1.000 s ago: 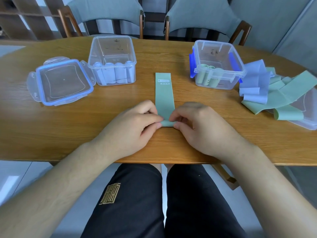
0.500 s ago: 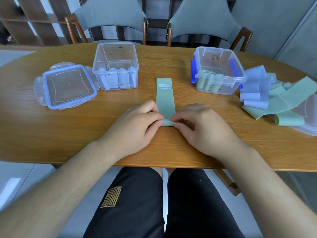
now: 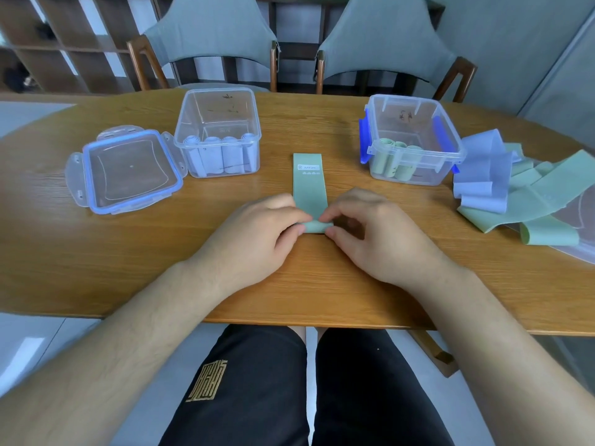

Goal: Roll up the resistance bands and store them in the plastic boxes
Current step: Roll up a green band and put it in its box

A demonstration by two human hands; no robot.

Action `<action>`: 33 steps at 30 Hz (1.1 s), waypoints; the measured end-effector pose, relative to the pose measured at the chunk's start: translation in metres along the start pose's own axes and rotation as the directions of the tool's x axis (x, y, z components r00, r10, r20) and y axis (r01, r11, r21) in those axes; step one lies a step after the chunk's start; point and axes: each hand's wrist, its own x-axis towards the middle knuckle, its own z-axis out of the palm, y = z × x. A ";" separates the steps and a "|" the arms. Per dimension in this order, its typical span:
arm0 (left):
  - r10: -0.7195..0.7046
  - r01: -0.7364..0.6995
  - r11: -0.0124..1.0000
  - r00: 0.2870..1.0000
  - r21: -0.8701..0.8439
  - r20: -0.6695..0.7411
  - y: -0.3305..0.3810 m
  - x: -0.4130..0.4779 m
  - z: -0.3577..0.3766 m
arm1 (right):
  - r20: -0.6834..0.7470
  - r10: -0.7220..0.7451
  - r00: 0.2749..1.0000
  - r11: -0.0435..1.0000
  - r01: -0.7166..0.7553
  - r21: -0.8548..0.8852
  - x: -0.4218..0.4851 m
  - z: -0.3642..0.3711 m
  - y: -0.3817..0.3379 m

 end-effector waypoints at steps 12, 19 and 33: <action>-0.025 0.024 1.000 0.999 0.009 0.029 -0.018 0.020 0.005 | 0.040 -0.009 0.999 1.000 0.009 0.000 0.020 -0.004 0.006; -0.086 0.095 0.992 0.991 -0.082 0.101 -0.025 0.029 0.002 | 0.054 0.013 0.998 1.000 -0.013 0.006 0.033 0.003 0.014; -0.030 0.045 0.989 0.994 -0.142 0.101 0.014 -0.027 -0.009 | 0.136 0.011 0.991 0.998 -0.021 0.067 -0.035 -0.013 -0.026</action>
